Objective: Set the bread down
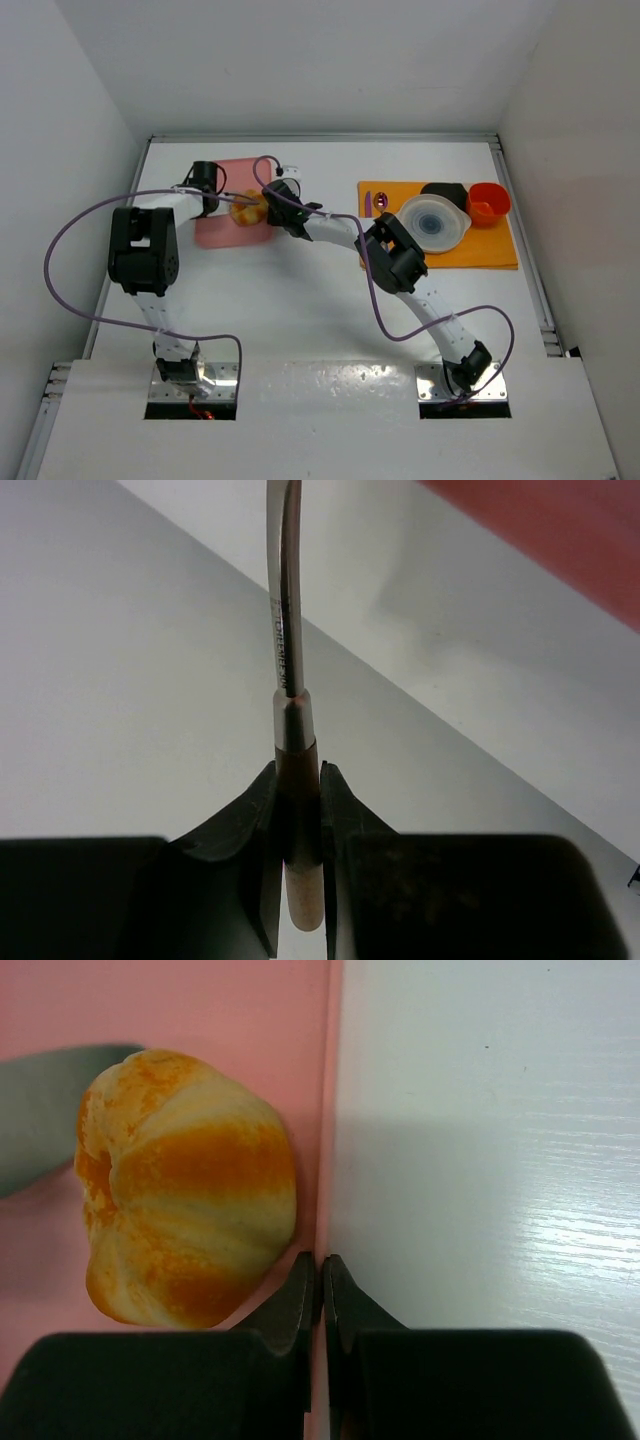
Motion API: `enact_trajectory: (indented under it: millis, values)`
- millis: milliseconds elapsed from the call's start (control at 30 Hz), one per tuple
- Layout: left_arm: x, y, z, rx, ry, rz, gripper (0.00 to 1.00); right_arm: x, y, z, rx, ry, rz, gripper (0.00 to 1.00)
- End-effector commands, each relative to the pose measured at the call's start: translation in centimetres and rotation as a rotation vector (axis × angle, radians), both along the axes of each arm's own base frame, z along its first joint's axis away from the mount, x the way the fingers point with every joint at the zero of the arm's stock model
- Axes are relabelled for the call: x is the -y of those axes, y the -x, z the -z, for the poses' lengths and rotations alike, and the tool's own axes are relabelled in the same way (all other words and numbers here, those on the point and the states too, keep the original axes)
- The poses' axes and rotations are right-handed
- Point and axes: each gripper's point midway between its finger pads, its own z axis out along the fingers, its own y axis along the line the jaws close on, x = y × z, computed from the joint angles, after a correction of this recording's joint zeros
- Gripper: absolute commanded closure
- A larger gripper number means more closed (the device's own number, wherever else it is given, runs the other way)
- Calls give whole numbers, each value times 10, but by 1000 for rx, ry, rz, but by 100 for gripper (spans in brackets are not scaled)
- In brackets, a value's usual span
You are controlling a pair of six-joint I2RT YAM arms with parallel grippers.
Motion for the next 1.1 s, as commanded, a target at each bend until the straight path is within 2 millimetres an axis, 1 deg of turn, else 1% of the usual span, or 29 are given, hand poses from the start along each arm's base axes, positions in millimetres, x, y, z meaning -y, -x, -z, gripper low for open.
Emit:
enact_trajectory:
  millis: [0, 33, 67, 100, 167, 200, 233, 267, 300, 333, 367, 400, 433, 467, 500, 533, 633, 667, 733, 767, 800, 833, 867, 967, 1000, 1033, 1067]
  values:
    - [17, 13, -1, -76, 39, 85, 100, -2, 13, -9, -13, 13, -14, 100]
    - [23, 19, 7, -116, 54, 103, 100, -2, 13, -9, -13, 15, -17, 100]
    - [28, 20, 10, -122, 71, 106, 100, -1, 12, -7, -14, 19, -14, 100]
    - [30, 19, 9, -119, 92, 107, 100, 0, 12, -6, -17, 22, -14, 100]
    - [44, 22, 15, -153, 173, 128, 100, 0, 15, -5, -22, 28, -17, 100]
    - [47, 23, 18, -168, 193, 137, 100, 1, 14, -5, -24, 29, -11, 100]
    - [50, 20, 18, -152, 217, 137, 100, 1, 14, -6, -20, 28, -10, 100]
    - [57, 21, 21, -165, 238, 156, 100, 0, 14, -9, -17, 23, -11, 100]
    - [59, 21, 23, -160, 250, 153, 100, 0, 14, -7, -15, 27, -10, 100]
    - [65, 20, 24, -162, 260, 169, 100, 0, 13, -6, -17, 30, -9, 100]
    - [67, 19, 23, -149, 284, 158, 100, 0, 13, -7, -16, 27, -10, 100]
    - [72, 22, 28, -159, 322, 161, 100, -1, 15, -6, -22, 31, -12, 100]
    - [75, 21, 27, -153, 343, 158, 100, 0, 14, -6, -23, 32, -10, 100]
    - [77, 27, 34, -174, 369, 134, 100, 1, 15, -6, -23, 34, -9, 100]
    - [81, 27, 38, -180, 394, 128, 100, 1, 15, -8, -21, 34, -4, 100]
    - [83, 27, 36, -177, 410, 119, 100, 1, 16, -8, -20, 36, -5, 100]
    - [90, 36, 48, -197, 473, 66, 100, 3, 15, -9, -24, 31, 7, 100]
    - [87, 41, 51, -205, 493, 24, 100, 3, 16, -9, -26, 32, 8, 100]
    - [89, 49, 59, -231, 535, -9, 100, 4, 18, -7, -29, 39, 13, 100]
    - [81, 57, 60, -236, 557, -58, 100, 4, 19, -9, -28, 35, 17, 100]
    - [82, 58, 64, -241, 585, -74, 100, 5, 21, -6, -33, 35, 20, 100]
    - [80, 59, 65, -234, 599, -91, 100, 5, 21, -8, -30, 31, 21, 100]
    - [73, 63, 65, -229, 607, -129, 100, 3, 21, -11, -27, 16, 26, 98]
    - [70, 65, 68, -212, 656, -170, 100, 5, 21, -13, -23, 2, 42, 90]
    - [66, 67, 68, -203, 661, -191, 100, 5, 20, -15, -16, -10, 44, 88]
    - [68, 63, 68, -200, 675, -186, 100, 4, 19, -15, -12, -12, 44, 87]
    - [65, 66, 69, -201, 689, -212, 100, 2, 19, -18, -9, -18, 42, 87]
